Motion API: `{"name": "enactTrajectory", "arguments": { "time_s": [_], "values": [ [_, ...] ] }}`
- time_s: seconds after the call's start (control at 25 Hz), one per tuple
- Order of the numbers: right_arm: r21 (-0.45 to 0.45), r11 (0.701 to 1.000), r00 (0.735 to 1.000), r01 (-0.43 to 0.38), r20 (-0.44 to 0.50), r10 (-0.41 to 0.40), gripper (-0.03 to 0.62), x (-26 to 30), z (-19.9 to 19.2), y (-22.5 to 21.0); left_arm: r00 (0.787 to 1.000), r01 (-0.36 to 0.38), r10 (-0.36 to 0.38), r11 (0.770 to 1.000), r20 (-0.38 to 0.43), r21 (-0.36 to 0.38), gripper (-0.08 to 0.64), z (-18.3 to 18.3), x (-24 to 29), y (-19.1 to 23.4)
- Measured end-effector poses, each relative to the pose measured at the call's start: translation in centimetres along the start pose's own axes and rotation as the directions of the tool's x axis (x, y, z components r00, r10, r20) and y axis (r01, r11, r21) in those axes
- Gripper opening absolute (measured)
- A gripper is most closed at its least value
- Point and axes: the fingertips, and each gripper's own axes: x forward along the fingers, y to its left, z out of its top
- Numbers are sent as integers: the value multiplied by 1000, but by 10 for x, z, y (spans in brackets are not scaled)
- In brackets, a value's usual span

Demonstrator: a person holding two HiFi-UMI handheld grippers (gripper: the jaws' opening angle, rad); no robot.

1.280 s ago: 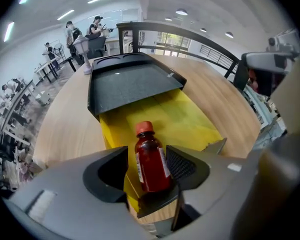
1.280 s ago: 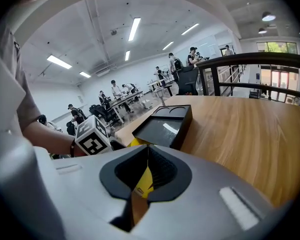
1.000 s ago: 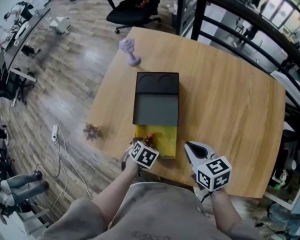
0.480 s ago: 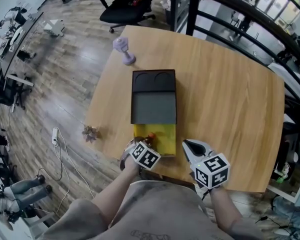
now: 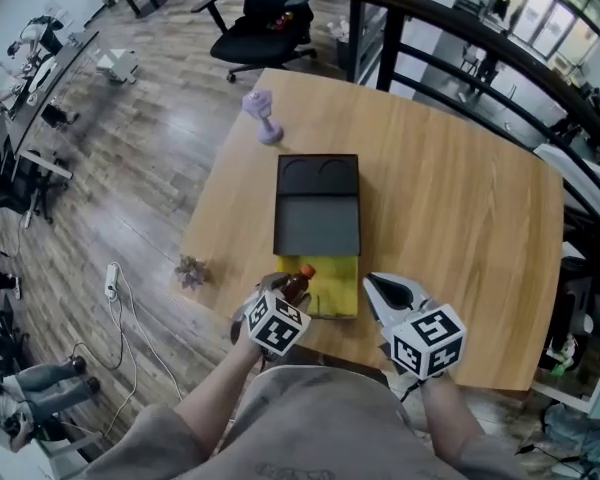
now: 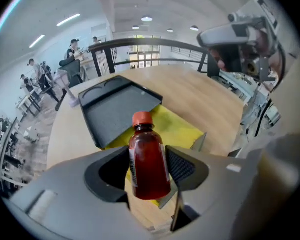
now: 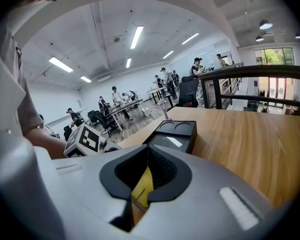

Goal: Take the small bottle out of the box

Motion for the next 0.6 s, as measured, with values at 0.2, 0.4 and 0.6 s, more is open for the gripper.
{"name": "enactTrajectory", "arguments": {
  "time_s": [0.2, 0.4, 0.6],
  "values": [
    [-37, 999, 995, 4, 97, 0, 11, -12, 42, 23, 976, -67, 69, 998, 208, -14, 229, 37, -57, 22],
    [-119, 992, 982, 40, 189, -17, 11, -34, 87, 42, 902, -111, 128, 992, 413, -64, 229, 83, -126, 44],
    [-196, 977, 959, 80, 281, -22, 11, -54, 129, 63, 804, -71, 140, 988, 578, -140, 229, 121, -187, 64]
  ]
}}
